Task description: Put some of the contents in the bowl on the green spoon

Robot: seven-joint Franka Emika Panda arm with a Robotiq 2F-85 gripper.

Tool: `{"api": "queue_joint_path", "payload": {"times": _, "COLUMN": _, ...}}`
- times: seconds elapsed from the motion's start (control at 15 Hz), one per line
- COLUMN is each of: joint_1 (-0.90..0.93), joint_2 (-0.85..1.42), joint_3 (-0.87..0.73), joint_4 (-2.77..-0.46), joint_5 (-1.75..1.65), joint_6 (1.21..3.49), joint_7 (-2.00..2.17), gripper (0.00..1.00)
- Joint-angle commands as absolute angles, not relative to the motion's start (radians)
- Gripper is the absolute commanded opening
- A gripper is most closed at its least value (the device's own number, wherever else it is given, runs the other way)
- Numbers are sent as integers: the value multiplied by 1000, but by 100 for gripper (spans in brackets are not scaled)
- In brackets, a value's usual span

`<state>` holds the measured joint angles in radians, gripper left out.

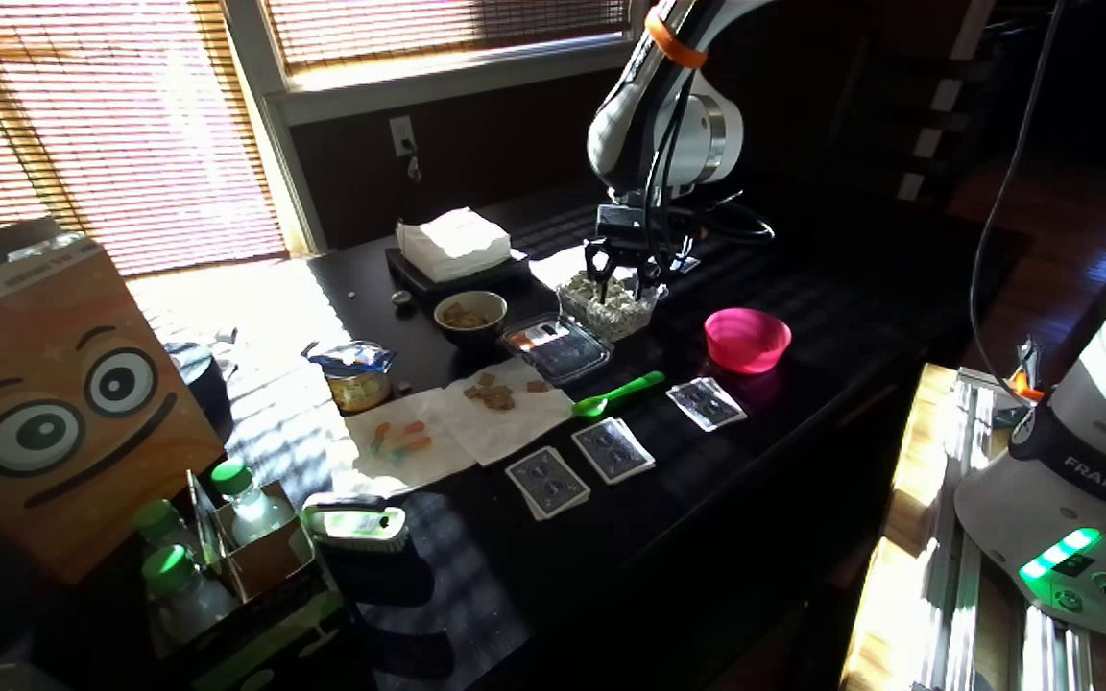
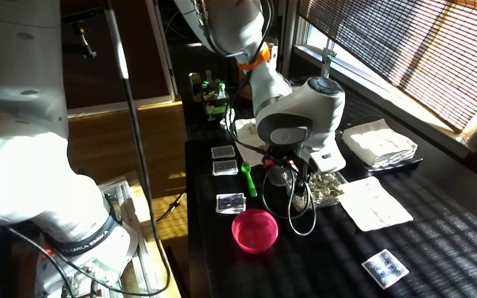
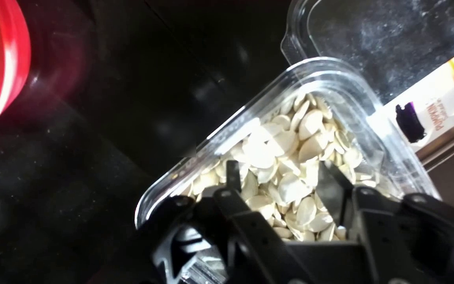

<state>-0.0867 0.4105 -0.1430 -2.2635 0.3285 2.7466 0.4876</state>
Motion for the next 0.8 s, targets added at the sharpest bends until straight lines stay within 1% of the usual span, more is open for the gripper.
{"api": "queue_joint_path", "payload": {"times": 0.0, "joint_1": -85, "joint_2": 425, "joint_3": -144, "joint_4": -2241, "joint_5": 340, "joint_6": 2740, "joint_7": 491, "gripper": 25}}
{"api": "queue_joint_path", "payload": {"times": 0.13, "joint_1": -85, "joint_2": 425, "joint_3": -145, "joint_4": -2239, "joint_5": 339, "joint_6": 2739, "joint_7": 493, "gripper": 12}}
{"api": "queue_joint_path", "payload": {"times": 0.2, "joint_1": -84, "joint_2": 426, "joint_3": -146, "joint_4": -2238, "joint_5": 338, "joint_6": 2739, "joint_7": 493, "gripper": 10}}
{"api": "queue_joint_path", "payload": {"times": 0.27, "joint_1": -84, "joint_2": 427, "joint_3": -146, "joint_4": -2237, "joint_5": 337, "joint_6": 2738, "joint_7": 494, "gripper": 5}}
{"api": "queue_joint_path", "payload": {"times": 0.4, "joint_1": -84, "joint_2": 427, "joint_3": -147, "joint_4": -2236, "joint_5": 337, "joint_6": 2738, "joint_7": 494, "gripper": 1}}
{"api": "queue_joint_path", "payload": {"times": 0.47, "joint_1": -84, "joint_2": 426, "joint_3": -148, "joint_4": -2236, "joint_5": 336, "joint_6": 2738, "joint_7": 495, "gripper": 4}}
{"api": "queue_joint_path", "payload": {"times": 0.53, "joint_1": -84, "joint_2": 425, "joint_3": -148, "joint_4": -2237, "joint_5": 336, "joint_6": 2738, "joint_7": 495, "gripper": 2}}
{"api": "queue_joint_path", "payload": {"times": 0.73, "joint_1": -85, "joint_2": 410, "joint_3": -148, "joint_4": -2249, "joint_5": 338, "joint_6": 2740, "joint_7": 491, "gripper": 2}}
